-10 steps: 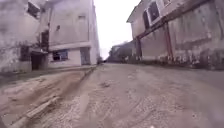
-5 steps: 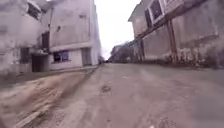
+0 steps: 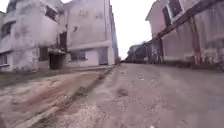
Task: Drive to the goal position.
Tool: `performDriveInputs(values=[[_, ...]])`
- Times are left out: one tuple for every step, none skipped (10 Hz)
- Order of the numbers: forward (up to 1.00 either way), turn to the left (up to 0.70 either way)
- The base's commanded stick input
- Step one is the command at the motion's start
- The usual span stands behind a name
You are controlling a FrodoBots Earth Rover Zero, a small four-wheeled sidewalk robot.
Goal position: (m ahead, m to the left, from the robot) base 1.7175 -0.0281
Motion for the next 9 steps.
performDriveInputs(values=[[0.50, 0.47], [0.50, 0.00], [0.50, 0.00], [0.50, 0.00], [0.50, 0.00], [0.50, 0.00], [0.50, 0.00], [0.50, 0.00], [0.50, 0.00]])
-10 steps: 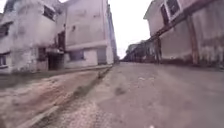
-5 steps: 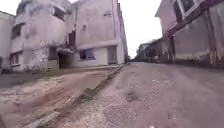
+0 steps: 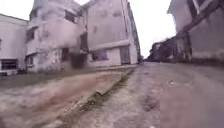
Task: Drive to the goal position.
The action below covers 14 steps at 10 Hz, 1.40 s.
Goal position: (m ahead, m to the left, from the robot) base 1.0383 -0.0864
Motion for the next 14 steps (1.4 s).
performDriveInputs(values=[[0.50, -0.01], [0.50, -0.21], [0.50, -0.50], [0.50, -0.45], [0.50, -0.09], [0.50, -0.25], [0.50, -0.50], [0.50, -0.50], [0.50, 0.00], [0.50, -0.04], [0.50, -0.19], [0.50, -0.37], [0.50, 0.00], [0.50, 0.00]])
